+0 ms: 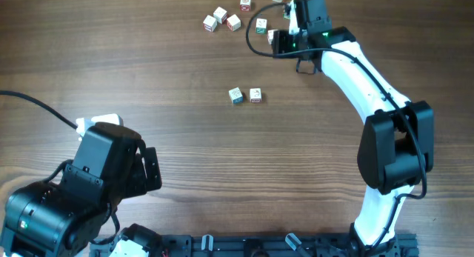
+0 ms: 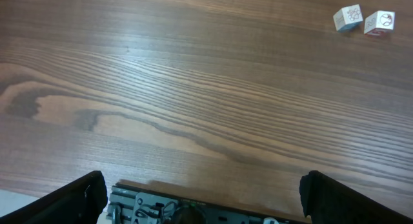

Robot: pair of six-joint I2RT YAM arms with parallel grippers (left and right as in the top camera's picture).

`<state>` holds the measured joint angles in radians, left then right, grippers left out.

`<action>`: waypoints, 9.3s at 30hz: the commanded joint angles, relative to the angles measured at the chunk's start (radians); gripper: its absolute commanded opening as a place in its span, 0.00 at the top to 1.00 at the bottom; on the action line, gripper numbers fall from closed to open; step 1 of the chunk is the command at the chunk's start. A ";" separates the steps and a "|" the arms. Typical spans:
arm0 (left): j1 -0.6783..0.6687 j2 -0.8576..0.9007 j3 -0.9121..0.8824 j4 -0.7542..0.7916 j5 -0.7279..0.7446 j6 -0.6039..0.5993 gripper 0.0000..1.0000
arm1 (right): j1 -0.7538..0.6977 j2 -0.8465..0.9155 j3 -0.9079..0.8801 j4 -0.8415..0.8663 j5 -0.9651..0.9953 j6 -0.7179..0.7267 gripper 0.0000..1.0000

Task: Form a horizontal line

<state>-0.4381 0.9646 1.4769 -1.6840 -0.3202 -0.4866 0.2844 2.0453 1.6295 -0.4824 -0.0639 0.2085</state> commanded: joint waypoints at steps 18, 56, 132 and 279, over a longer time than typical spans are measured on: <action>0.000 -0.002 -0.003 0.000 -0.003 0.008 0.00 | 0.016 0.392 0.056 0.539 0.101 -0.105 0.53; 0.000 -0.002 -0.003 0.000 -0.003 0.008 0.00 | 0.134 -0.016 -0.471 0.241 0.151 0.133 0.50; 0.000 -0.002 -0.003 0.000 -0.003 0.008 0.00 | 0.455 -0.006 -0.469 0.543 0.221 0.038 0.95; 0.000 -0.002 -0.003 0.000 -0.003 0.008 0.00 | 0.423 -0.027 -0.467 0.302 0.198 0.368 0.95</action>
<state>-0.4381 0.9646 1.4761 -1.6836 -0.3202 -0.4866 0.7124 1.9915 1.1690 -0.1753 0.1116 0.5892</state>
